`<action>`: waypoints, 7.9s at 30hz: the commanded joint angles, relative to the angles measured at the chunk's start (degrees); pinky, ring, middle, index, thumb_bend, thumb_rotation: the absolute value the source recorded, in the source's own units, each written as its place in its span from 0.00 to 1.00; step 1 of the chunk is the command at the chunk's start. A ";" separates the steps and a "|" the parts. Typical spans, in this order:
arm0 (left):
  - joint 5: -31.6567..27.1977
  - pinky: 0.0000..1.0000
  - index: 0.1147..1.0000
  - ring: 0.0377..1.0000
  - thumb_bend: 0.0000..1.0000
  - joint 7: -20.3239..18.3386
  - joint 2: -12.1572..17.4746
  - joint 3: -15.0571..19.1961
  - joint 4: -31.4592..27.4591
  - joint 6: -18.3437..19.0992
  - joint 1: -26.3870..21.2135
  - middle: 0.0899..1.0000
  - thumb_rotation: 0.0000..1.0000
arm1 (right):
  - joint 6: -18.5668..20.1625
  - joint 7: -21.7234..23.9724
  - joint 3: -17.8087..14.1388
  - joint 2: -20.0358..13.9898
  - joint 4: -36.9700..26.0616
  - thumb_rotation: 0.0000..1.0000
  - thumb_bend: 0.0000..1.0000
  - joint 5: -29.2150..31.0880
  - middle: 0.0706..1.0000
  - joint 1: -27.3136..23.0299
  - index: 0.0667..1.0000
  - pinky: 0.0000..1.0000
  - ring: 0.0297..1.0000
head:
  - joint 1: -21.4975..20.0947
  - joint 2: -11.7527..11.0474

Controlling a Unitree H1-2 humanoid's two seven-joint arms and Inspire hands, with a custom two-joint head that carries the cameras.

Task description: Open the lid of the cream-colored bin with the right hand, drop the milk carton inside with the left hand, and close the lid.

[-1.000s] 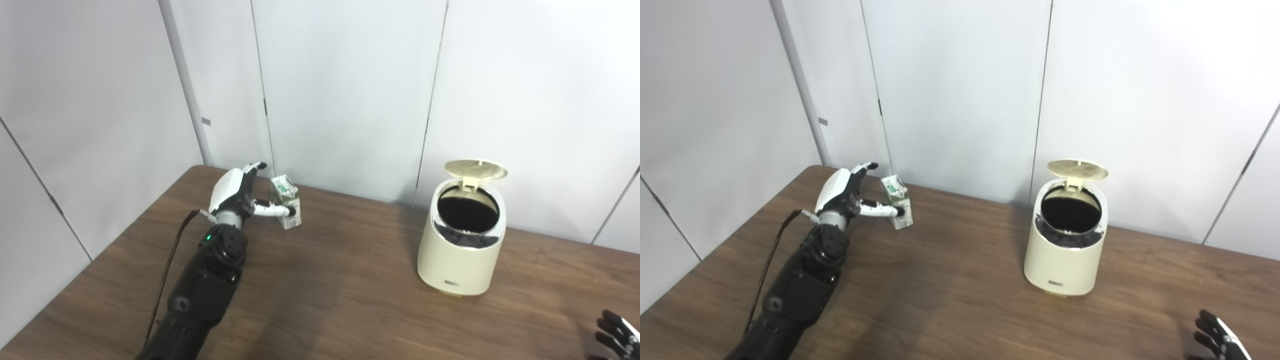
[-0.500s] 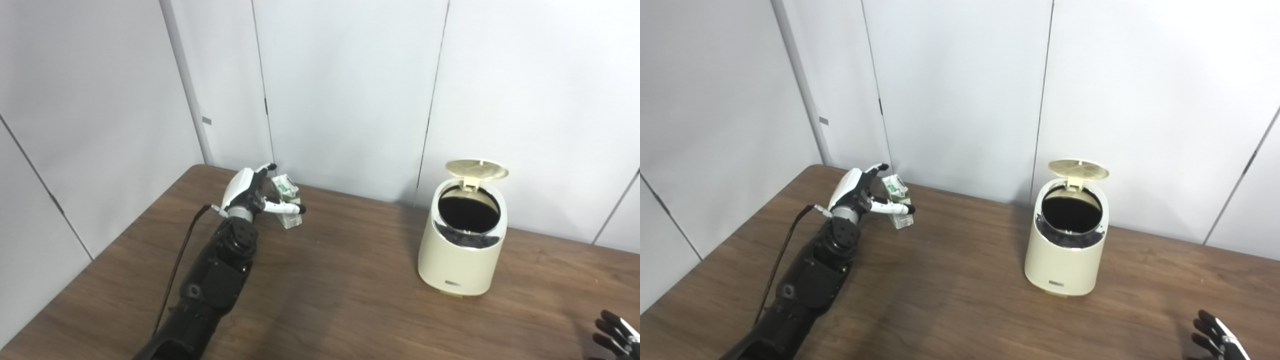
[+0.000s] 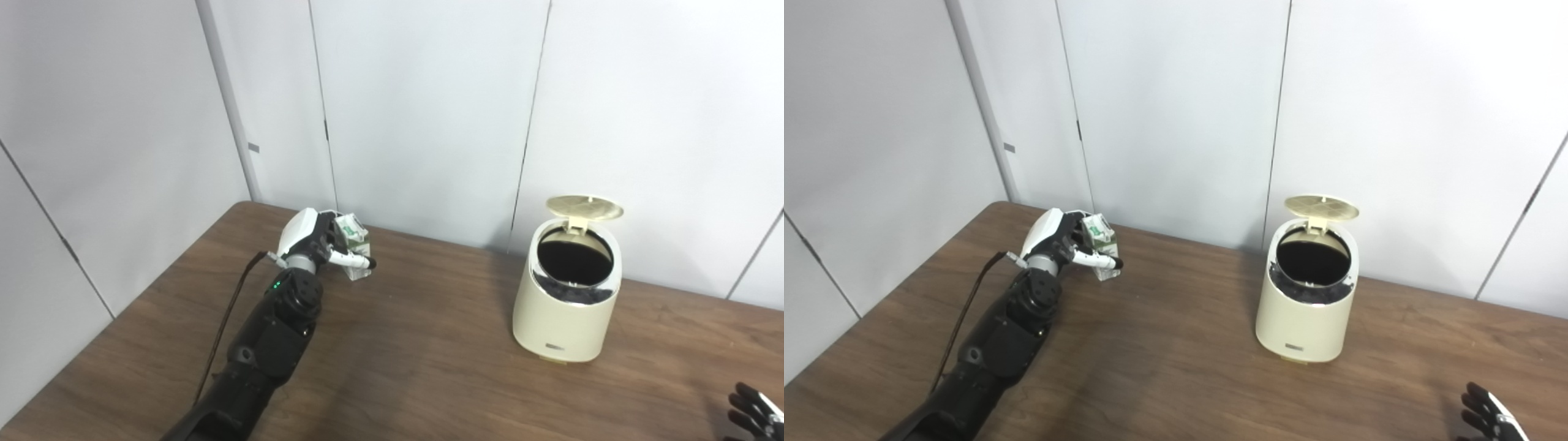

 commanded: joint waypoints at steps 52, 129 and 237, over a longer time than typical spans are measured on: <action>-0.65 0.35 0.43 0.41 0.48 10.57 -9.40 3.10 -25.01 -11.43 1.34 0.42 0.00 | 3.82 0.55 0.84 2.12 -5.79 1.00 0.61 0.30 0.93 -0.35 0.95 0.89 0.94 | -13.08 0.35; 5.01 0.29 0.45 0.38 0.47 14.03 -28.46 -7.23 -11.49 -31.60 -5.67 0.47 0.00 | 2.51 -4.44 7.38 8.87 -6.47 1.00 0.58 -11.70 0.91 -0.54 0.93 0.93 0.93 | -28.69 0.58; 18.24 0.38 0.42 0.43 0.48 45.42 -18.41 -21.43 15.51 -49.64 -12.23 0.42 0.00 | 6.77 -0.50 6.01 6.85 -9.55 1.00 0.57 -4.67 0.90 0.66 0.96 0.82 0.89 | -25.31 2.75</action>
